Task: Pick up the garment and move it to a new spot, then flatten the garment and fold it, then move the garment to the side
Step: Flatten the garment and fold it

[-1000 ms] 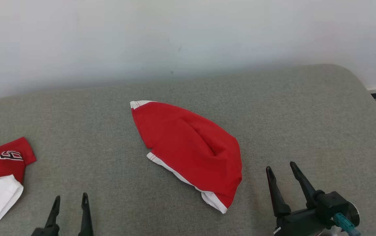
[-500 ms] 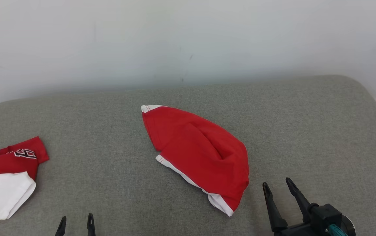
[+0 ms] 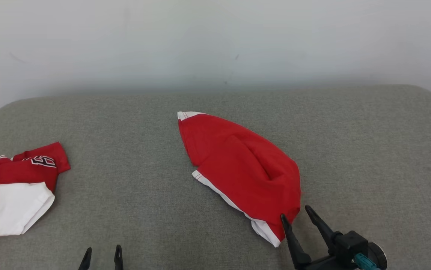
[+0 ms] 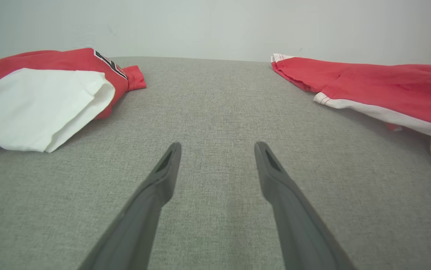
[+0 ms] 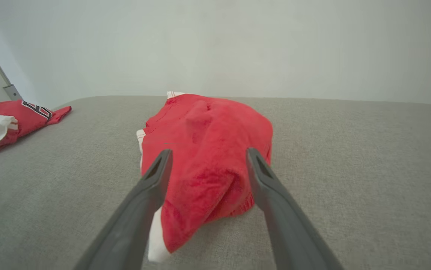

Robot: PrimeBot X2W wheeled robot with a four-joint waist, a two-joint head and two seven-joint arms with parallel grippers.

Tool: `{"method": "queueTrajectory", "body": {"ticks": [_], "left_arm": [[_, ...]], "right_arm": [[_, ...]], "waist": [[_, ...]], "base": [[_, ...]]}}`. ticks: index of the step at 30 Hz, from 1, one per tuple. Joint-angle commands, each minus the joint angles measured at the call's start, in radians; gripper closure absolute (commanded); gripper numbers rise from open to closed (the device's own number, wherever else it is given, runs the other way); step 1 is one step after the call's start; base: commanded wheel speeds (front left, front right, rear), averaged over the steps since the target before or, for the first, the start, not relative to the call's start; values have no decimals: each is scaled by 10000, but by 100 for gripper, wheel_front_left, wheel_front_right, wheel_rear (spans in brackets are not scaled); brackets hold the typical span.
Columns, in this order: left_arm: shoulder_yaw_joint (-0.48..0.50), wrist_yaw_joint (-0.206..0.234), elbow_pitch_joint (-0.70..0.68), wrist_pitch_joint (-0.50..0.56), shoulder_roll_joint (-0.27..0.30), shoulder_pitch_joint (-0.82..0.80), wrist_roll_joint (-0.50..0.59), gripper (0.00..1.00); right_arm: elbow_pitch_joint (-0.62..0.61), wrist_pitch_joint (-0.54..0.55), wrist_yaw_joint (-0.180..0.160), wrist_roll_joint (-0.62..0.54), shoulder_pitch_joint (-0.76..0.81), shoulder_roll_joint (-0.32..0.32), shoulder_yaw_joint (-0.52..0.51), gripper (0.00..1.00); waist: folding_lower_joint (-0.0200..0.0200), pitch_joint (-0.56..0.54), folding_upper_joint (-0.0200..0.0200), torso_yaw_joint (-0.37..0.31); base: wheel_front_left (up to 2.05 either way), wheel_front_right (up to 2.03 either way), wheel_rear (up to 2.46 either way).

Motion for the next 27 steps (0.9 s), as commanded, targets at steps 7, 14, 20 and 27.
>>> {"method": "queueTrajectory", "body": {"ticks": [7,14,20,27], "left_arm": [[-220,81,81,-34,-12,-71,-156,0],[-319,61,32,-34,-13,-129,-222,0],[-364,111,-27,-34,-13,-182,-237,0],[-402,186,-23,-34,-12,-194,-313,0]], "right_arm": [[1588,-3,-21,-17,-407,171,166,0],[1900,-3,-21,155,-161,164,712,0],[1976,-3,-22,169,-311,136,813,0],[1275,-4,-22,45,-351,130,323,100]], "waist": [[0,56,0,426],[0,164,0,617],[0,346,0,645],[0,440,0,582]], "base": [[0,0,0],[0,0,0],[0,0,0],[0,0,0]]}}
